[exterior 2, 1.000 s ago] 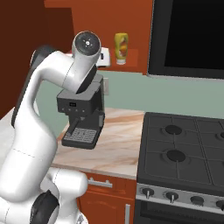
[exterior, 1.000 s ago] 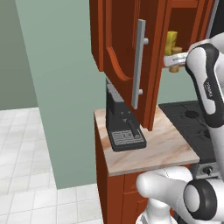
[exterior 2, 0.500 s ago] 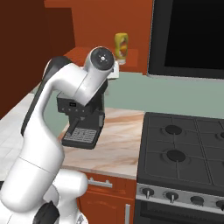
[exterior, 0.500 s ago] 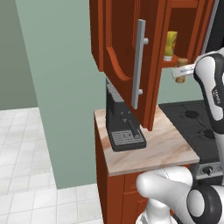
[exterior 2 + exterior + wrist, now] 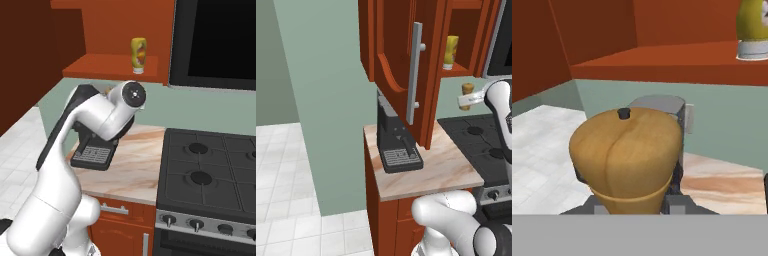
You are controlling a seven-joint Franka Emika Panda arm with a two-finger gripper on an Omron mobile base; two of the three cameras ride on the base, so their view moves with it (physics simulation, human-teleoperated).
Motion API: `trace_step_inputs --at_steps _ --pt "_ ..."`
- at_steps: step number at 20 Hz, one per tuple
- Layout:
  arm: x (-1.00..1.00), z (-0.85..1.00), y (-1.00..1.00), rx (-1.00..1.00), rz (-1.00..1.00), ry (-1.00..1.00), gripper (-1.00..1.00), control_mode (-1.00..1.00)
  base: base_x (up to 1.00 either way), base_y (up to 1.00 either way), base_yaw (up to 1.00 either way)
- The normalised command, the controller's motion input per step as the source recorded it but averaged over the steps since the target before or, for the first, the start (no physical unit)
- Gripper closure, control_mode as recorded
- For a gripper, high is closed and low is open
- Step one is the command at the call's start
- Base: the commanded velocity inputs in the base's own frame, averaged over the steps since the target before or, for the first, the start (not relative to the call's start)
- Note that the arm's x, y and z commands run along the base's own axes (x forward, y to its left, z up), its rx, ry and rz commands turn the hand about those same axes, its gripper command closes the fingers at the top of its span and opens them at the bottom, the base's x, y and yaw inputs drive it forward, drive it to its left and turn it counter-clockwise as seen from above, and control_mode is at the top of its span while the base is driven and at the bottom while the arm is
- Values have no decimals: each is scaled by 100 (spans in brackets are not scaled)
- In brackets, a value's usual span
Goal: Take 2 condiments from the cabinet and move them on the counter near the stove.Make sure the condiments are lined up with each other, next to each other.
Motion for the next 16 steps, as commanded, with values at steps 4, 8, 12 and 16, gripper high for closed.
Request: trace_step_inputs --at_steps 4,8,12,16 --pt "0 -50 -15 5 7 1 100 -100 0 0 0" --pt "0 -52 -16 5 8 3 100 -100 0 0 0" --pt "0 -58 -19 4 10 6 100 -100 0 0 0" --pt "0 -56 -26 1 13 8 100 -100 0 0 0"
